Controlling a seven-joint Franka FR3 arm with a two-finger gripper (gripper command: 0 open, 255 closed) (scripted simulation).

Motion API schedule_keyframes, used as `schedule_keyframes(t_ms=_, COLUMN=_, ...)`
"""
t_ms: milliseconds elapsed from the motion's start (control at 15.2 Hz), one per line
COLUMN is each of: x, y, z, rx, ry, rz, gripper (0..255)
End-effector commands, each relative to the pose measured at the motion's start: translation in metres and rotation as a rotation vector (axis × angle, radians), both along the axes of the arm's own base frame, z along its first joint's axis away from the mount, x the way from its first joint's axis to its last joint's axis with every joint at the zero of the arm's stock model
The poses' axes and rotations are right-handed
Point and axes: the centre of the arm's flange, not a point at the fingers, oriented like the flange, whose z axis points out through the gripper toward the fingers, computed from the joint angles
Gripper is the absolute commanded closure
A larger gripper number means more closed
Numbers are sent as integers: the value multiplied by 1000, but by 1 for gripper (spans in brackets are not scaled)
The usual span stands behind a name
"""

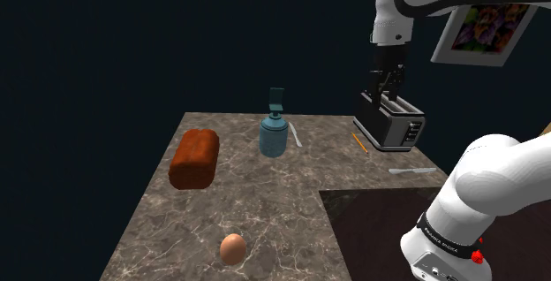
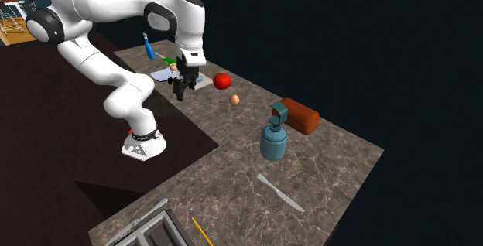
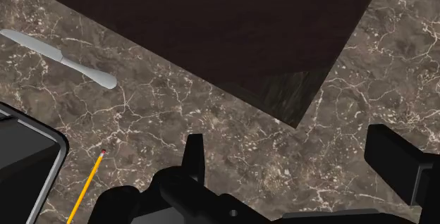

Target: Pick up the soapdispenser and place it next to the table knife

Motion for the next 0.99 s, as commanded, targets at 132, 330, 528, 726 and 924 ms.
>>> schedule_keyframes(t_ms=132, x=15, y=13, z=-11, rx=-11, ry=-36, rz=-36, gripper=0)
schedule_keyframes(t_ms=330, x=38, y=31, z=-27, rx=-27, ry=-90, rz=-89, gripper=0)
schedule_keyframes(t_ms=528, x=63, y=48, z=-42, rx=-44, ry=-144, rz=-142, gripper=0)
schedule_keyframes(t_ms=726, x=90, y=63, z=-55, rx=-60, ry=-198, rz=-196, gripper=0)
schedule_keyframes(t_ms=924, x=118, y=76, z=-68, rx=-77, ry=-253, rz=-249, gripper=0)
